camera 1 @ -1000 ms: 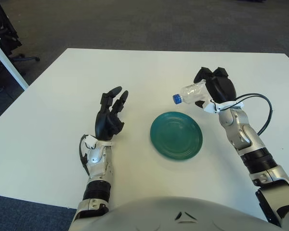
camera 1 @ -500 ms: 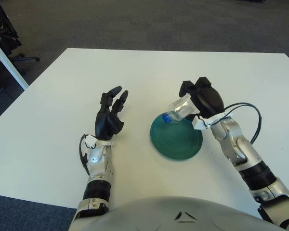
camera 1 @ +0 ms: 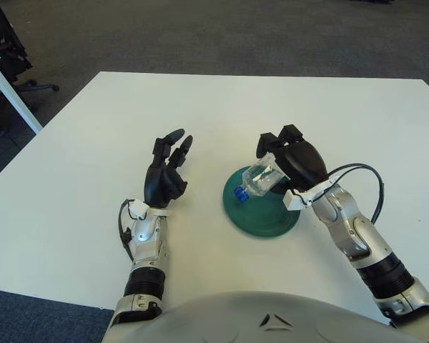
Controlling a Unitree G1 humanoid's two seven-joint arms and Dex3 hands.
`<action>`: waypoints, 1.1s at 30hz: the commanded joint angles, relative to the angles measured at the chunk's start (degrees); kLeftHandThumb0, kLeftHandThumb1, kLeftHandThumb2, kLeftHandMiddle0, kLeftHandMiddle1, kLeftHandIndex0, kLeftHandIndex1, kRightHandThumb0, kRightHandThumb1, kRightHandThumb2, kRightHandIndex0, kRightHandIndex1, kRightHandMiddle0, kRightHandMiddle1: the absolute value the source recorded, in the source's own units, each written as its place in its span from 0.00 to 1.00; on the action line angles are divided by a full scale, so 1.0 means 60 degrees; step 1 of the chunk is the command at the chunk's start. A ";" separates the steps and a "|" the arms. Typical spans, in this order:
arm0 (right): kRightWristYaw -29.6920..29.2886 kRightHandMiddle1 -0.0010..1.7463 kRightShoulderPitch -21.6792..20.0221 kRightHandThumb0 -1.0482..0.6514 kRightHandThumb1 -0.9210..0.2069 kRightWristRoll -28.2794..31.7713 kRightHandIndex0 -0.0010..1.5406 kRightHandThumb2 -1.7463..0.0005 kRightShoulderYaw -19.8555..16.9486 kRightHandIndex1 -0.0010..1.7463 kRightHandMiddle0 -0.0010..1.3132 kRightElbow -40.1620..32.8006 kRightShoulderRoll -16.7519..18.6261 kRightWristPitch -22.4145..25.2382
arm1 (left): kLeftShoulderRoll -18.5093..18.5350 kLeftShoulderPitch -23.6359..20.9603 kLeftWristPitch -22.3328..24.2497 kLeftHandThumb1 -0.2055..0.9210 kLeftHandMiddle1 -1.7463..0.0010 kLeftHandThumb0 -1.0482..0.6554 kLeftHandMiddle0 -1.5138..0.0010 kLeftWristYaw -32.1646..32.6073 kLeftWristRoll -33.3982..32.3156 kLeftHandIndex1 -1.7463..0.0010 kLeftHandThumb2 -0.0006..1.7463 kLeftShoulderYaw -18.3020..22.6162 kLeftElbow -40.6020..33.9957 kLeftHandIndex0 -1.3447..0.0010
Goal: Put the bottle into the plate.
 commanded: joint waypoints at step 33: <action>0.1114 1.00 0.0922 0.61 0.89 0.0205 0.63 0.03 -0.0275 0.89 0.53 -0.0430 0.0348 0.0144 | -0.0138 0.1030 -0.0174 1.00 0.99 0.21 0.72 0.0148 -0.0108 0.46 0.59 0.0041 0.0953 1.00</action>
